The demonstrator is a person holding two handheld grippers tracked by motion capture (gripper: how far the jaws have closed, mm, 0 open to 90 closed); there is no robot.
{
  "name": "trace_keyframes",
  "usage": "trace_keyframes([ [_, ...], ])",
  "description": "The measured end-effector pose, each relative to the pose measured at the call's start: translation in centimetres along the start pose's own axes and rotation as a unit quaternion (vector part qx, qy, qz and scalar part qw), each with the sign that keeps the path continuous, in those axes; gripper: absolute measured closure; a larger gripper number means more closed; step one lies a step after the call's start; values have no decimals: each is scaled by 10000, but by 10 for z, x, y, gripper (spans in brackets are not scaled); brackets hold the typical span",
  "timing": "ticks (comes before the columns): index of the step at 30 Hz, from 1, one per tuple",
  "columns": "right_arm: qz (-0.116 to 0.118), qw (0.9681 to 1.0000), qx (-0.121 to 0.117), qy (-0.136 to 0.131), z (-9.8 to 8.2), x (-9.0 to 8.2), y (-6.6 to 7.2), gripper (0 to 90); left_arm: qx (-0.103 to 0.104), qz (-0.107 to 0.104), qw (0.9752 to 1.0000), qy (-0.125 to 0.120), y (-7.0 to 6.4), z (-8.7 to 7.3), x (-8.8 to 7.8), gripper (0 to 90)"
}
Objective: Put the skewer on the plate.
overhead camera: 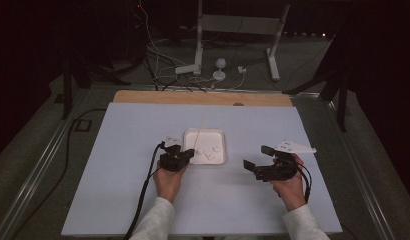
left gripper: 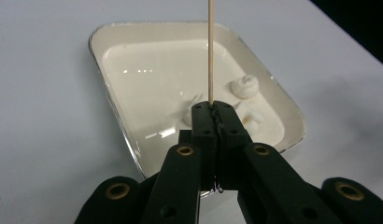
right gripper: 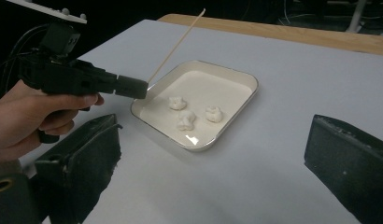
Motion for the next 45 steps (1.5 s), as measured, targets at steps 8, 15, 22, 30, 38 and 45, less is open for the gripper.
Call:
trace_keyframes([
  [8,-15,10000,39,4,-1,-1,-2,38,1,116,9998,131,4,-5,5,877],
  [15,-6,10000,46,21,-3,-2,-2,38,-130,-14,9999,-26,7,-2,3,618],
  [22,-1,10000,32,16,-4,-2,-2,37,-63,-250,9995,-201,7,3,-7,348],
  [30,-6,10000,23,-11,-5,-2,-1,36,181,-456,9974,-522,3,11,-25,198],
  [38,-41,10000,15,-46,-8,-4,-4,35,311,-633,9933,-919,4,25,-54,129],
  [45,-80,9999,26,-105,-10,-9,-6,33,535,-502,9902,-1185,11,31,-80,22],
])
Point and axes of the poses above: each handheld gripper's, and its own axes: x roughly forward along the jaws, z roughly out of its top, y roughly to its left, the point moved 5 cm from there along x, roughly forward along the jaws, and after that the axes turned 4 degrees about -x, right-handed, at the moved point
